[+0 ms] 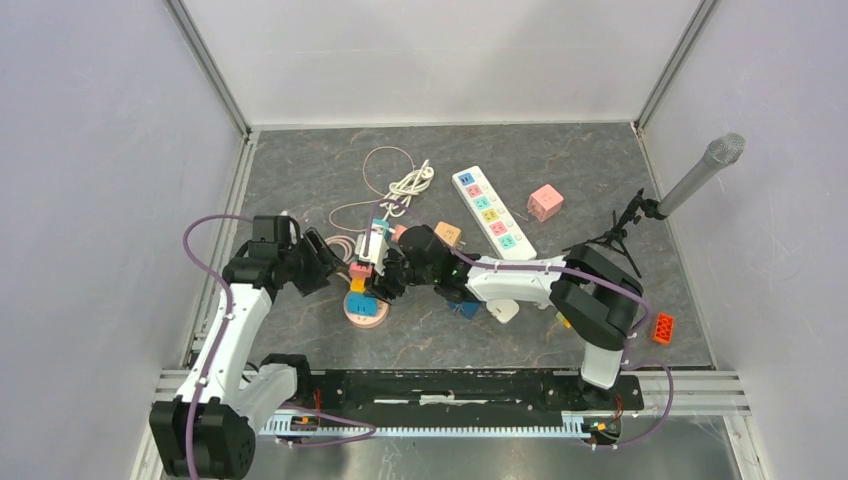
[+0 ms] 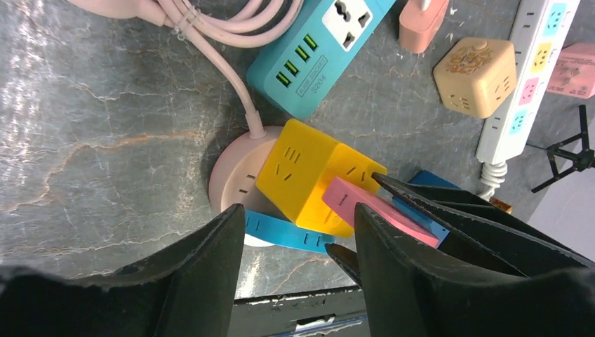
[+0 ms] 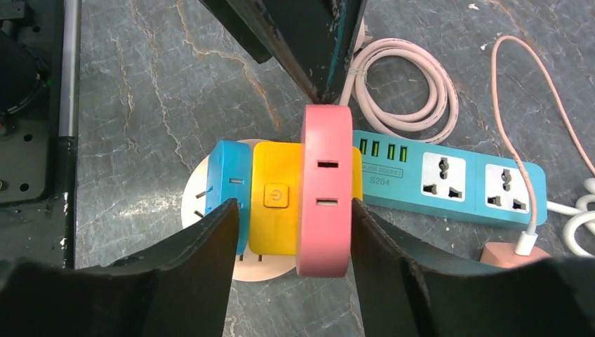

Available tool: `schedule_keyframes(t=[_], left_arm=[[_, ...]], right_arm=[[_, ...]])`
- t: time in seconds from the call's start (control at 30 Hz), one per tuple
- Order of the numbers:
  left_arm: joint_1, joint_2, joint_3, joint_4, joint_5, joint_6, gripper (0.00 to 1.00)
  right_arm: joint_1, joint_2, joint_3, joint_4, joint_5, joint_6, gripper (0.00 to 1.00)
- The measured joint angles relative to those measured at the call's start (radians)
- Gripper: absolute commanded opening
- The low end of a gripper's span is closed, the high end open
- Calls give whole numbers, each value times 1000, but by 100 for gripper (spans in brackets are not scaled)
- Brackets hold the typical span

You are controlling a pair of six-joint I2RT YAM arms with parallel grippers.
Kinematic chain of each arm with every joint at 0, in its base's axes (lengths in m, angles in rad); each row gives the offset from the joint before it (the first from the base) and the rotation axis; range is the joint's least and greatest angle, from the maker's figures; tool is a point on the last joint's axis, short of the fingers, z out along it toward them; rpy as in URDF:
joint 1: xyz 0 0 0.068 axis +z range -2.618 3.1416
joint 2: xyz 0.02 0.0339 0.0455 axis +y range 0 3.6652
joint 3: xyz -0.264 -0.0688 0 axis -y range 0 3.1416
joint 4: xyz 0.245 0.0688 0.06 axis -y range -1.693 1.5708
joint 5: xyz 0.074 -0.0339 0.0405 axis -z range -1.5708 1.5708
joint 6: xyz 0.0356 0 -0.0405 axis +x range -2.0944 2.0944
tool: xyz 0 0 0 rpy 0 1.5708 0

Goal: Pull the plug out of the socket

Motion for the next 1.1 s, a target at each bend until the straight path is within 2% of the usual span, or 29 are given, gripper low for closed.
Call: schedule_keyframes(t=[0.2, 0.3, 0.53, 0.67, 0.77, 1.1], left_arm=[[-1, 10, -17, 11, 3, 0, 63], [-1, 3, -16, 2, -33, -1, 63], [-1, -36, -16, -4, -77, -3, 59], [-2, -29, -21, 25, 3, -3, 52], [-3, -5, -35, 67, 49, -3, 50], [-3, 24, -60, 138, 44, -4, 39]], right_arm=[[-2, -2, -34, 53, -1, 47, 63], [-6, -3, -34, 79, 0, 72, 55], [-29, -2, -32, 105, -3, 120, 13], [-43, -2, -30, 102, -21, 151, 0], [-55, 6, -14, 84, -49, 182, 0], [-87, 58, 100, -51, -116, 291, 0]])
